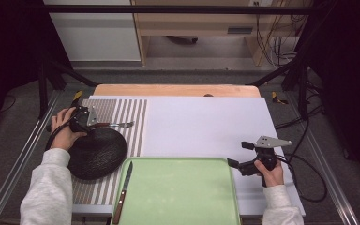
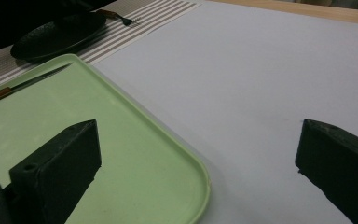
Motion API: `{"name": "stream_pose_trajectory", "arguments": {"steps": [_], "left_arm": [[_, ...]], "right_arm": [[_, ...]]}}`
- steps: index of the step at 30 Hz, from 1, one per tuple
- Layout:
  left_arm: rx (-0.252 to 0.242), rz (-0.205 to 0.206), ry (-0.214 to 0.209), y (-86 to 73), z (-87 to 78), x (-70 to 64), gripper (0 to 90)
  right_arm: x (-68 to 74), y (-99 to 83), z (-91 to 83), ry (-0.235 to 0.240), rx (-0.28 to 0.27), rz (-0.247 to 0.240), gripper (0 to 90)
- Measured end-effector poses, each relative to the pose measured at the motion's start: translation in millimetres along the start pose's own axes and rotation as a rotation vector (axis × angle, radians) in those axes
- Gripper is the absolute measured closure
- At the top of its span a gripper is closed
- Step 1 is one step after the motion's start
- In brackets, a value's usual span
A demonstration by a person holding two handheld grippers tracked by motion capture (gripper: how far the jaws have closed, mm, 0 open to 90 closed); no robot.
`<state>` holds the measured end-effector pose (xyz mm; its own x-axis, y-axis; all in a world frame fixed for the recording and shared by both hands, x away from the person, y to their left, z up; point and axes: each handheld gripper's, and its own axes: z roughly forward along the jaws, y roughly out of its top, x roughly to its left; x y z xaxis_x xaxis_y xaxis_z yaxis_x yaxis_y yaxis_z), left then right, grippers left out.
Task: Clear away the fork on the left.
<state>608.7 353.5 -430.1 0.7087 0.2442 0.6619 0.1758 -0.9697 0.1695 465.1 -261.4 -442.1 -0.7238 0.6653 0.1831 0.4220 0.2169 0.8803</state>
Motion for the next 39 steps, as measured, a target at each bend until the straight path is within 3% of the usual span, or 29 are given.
{"name": "stream_pose_trajectory", "arguments": {"steps": [7,12,39], "left_arm": [[0.042,0.050,-0.010,-0.6,6.1,-0.3,32.7],[0.087,0.093,0.009,0.5,7.9,-0.5,37.5],[0.078,0.144,-0.046,4.2,23.1,-9.0,56.2]], "right_arm": [[0.0,0.0,-0.1,-0.001,0.000,0.000,0.6],[-0.1,0.0,-0.1,-0.001,0.000,0.000,0.6],[-0.2,0.0,-0.2,-0.003,-0.001,0.001,0.6]]}}
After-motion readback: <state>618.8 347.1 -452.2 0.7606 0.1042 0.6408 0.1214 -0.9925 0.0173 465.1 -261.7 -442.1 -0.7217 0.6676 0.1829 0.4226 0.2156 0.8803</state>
